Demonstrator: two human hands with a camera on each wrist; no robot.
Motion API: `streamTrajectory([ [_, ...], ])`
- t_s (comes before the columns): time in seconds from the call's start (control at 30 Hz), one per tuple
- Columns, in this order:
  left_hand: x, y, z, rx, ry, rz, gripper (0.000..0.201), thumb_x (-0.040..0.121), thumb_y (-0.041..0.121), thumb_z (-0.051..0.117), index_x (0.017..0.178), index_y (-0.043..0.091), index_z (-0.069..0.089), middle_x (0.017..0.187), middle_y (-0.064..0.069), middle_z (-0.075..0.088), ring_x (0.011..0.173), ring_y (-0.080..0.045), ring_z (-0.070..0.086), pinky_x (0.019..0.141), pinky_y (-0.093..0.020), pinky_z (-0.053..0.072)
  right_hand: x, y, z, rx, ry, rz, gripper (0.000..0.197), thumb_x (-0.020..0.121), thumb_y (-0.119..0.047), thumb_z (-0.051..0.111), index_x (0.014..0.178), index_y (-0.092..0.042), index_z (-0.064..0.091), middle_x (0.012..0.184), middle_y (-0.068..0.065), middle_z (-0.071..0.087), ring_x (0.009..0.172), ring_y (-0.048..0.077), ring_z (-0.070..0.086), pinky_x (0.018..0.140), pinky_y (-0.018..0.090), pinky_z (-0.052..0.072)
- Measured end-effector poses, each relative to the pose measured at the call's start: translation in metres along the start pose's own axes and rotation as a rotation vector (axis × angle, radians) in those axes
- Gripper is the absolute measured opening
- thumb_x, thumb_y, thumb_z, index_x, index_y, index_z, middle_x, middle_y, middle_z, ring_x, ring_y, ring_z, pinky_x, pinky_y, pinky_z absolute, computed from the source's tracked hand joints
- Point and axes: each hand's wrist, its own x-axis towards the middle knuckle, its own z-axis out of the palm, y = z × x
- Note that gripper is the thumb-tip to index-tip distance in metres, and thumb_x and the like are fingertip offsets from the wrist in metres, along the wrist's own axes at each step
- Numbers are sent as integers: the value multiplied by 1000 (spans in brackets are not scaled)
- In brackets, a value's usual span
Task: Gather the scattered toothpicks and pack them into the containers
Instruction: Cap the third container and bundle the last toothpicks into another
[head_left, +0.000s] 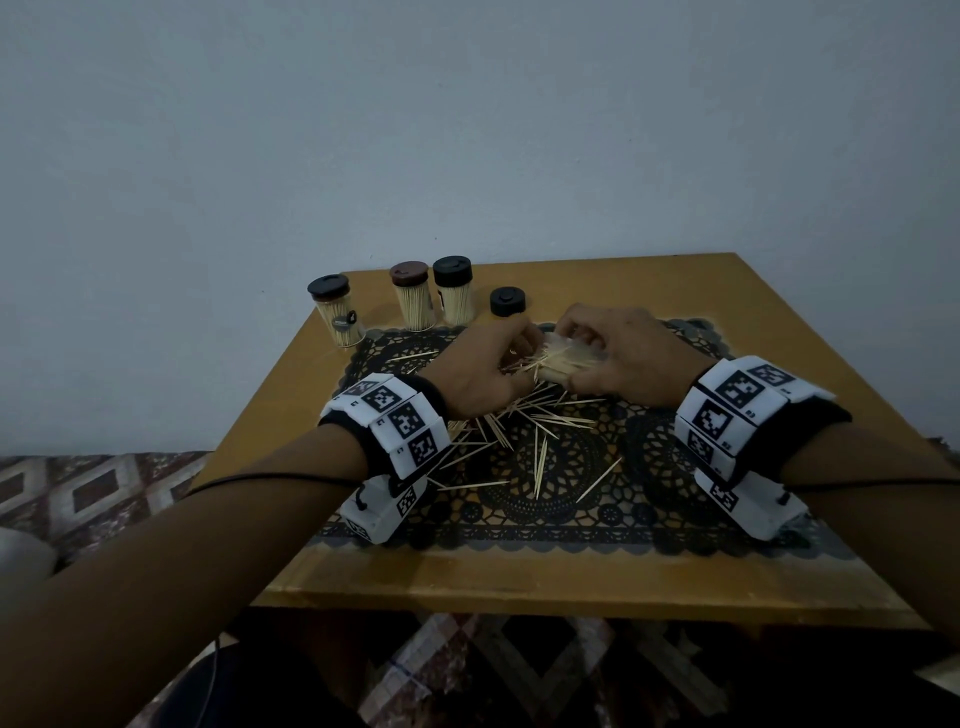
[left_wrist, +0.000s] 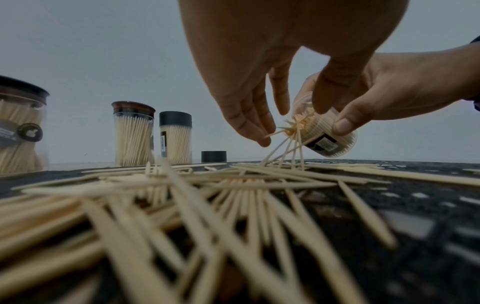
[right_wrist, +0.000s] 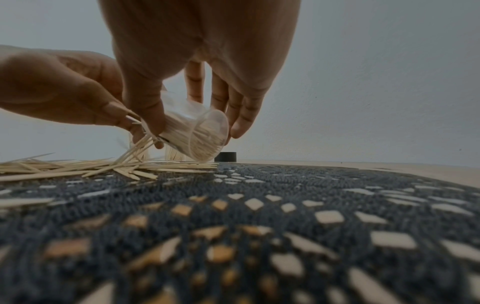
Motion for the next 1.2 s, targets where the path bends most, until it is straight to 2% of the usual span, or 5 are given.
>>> streamTrajectory([
  [0.3, 0, 1, -2, -57, 75, 6, 17, 93, 20, 44, 97, 9, 57, 83, -7, 61, 74, -21, 57, 65, -32, 44, 1, 2, 1, -13, 14, 35, 43, 74, -25, 81, 110, -16, 60, 100, 6, 65, 81, 20, 60, 69, 35, 52],
  [0.4, -1, 2, -2, 21, 51, 48, 20, 91, 29, 59, 98, 10, 57, 82, 4, 55, 70, -9, 50, 62, -22, 40, 1, 2, 0, -7, 24, 32, 43, 74, -26, 81, 110, -16, 60, 98, 6, 65, 80, 20, 60, 68, 36, 53],
  [0.53, 1, -2, -1, 62, 65, 70, 13, 86, 14, 68, 95, 8, 60, 84, -1, 59, 74, -17, 56, 65, -29, 47, -1, -2, -1, -9, 16, 29, 44, 73, -23, 81, 111, -13, 61, 99, 5, 64, 83, 22, 60, 71, 37, 53],
  [0.67, 0, 3, -2, 66, 27, 64, 28, 82, 31, 74, 94, 10, 61, 77, 6, 55, 65, -5, 49, 56, -15, 37, -1, -2, 0, 0, 21, 14, 43, 72, -22, 81, 110, -14, 61, 96, 3, 65, 80, 19, 60, 68, 32, 51],
  [1.2, 2, 0, -3, 105, 94, 68, 22, 93, 3, 52, 100, 8, 72, 93, -4, 70, 78, -13, 60, 73, -27, 51, 0, -2, -1, 2, 6, -3, 44, 71, -23, 82, 110, -15, 62, 97, 1, 64, 83, 18, 61, 71, 31, 51],
])
